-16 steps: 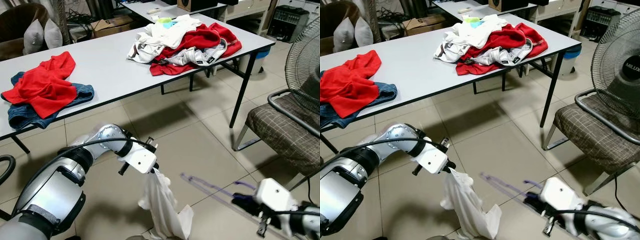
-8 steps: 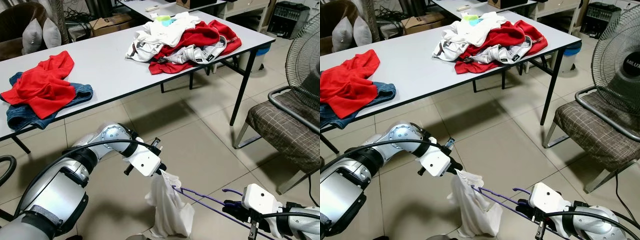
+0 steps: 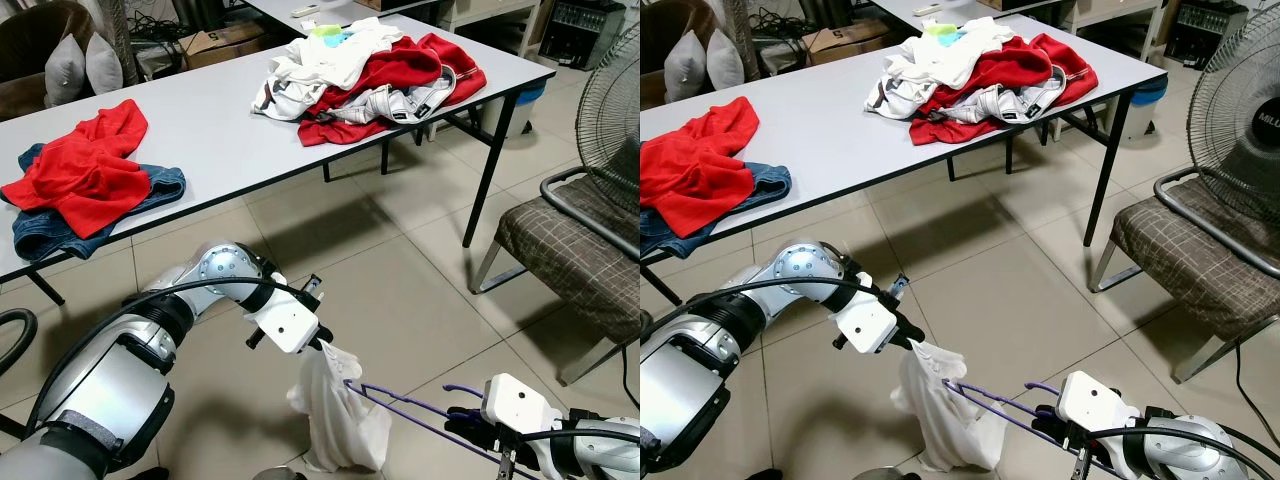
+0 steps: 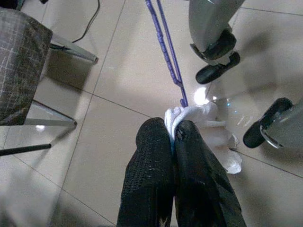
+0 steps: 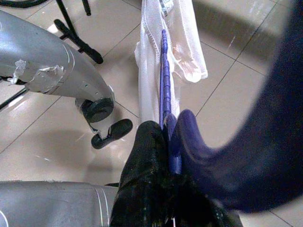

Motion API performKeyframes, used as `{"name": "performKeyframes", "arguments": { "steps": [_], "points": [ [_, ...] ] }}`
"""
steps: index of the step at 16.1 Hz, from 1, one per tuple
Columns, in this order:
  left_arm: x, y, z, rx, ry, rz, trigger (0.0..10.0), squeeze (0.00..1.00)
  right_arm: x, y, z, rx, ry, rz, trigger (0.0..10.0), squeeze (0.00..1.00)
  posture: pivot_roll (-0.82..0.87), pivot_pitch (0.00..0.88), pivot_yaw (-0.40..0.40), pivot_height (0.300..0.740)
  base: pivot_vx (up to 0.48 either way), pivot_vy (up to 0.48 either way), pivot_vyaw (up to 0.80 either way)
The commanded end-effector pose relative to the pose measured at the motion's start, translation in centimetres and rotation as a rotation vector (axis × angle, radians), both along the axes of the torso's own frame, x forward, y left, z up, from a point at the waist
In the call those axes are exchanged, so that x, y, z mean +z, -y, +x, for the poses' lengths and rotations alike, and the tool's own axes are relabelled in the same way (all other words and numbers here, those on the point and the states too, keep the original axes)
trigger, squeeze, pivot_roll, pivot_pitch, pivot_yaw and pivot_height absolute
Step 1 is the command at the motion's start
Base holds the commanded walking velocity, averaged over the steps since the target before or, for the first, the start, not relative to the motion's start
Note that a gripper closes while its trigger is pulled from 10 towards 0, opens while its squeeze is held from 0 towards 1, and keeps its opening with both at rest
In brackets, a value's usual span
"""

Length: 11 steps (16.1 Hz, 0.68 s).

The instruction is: Hang hanger

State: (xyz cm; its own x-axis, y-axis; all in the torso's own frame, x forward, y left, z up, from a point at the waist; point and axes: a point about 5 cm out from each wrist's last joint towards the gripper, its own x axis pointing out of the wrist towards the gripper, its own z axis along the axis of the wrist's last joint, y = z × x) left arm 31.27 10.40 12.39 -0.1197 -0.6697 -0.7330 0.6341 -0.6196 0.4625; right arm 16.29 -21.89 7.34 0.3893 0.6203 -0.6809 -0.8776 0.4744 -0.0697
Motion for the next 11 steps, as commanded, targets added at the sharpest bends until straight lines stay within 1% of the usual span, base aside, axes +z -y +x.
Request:
{"name": "performKeyframes", "arguments": {
  "steps": [1, 4, 5, 6, 8, 11],
  "points": [
    [0.7, -0.4, 0.2, -0.001, 0.019, -0.022, 10.0, 0.0, 0.3, 0.1, 0.4, -0.005, 0.028, -0.004, 10.0, 0.0, -0.01, 0.077, 0.155, 0.74, 0.0, 0.0, 0.0],
    [0.4, -0.8, 0.1, 0.008, 0.014, 0.005, 10.0, 0.0, 0.9, 0.2, 0.1, 0.007, 0.032, 0.001, 10.0, 0.0, -0.01, 0.078, 0.153, 0.74, 0.0, 0.0, 0.0],
    [0.1, -1.3, 0.2, 0.027, 0.014, 0.022, 10.0, 0.0, 1.3, 0.6, -0.1, 0.006, 0.038, -0.014, 10.0, 0.0, -0.01, 0.078, 0.153, 0.74, 0.0, 0.0, 0.0],
    [0.1, -1.4, 0.2, 0.031, 0.013, 0.026, 10.0, 0.0, 1.3, 0.7, -0.1, 0.004, 0.041, -0.02, 10.0, 0.0, -0.01, 0.078, 0.153, 0.74, 0.0, 0.0, 0.0],
    [0.0, -1.9, 0.2, 0.045, 0.006, 0.036, 10.0, 0.0, 1.8, 1.5, -0.3, -0.003, 0.045, -0.041, 10.0, 0.0, -0.01, 0.079, 0.155, 0.74, 0.0, 0.0, 0.0],
    [-0.2, -1.9, 0.1, 0.052, 0.004, 0.039, 10.0, 0.0, 2.4, 1.9, -0.2, -0.008, 0.059, -0.052, 10.0, 0.0, 0.0, 0.077, 0.152, 0.74, 0.0, 0.0, 0.0]
  ]
}}
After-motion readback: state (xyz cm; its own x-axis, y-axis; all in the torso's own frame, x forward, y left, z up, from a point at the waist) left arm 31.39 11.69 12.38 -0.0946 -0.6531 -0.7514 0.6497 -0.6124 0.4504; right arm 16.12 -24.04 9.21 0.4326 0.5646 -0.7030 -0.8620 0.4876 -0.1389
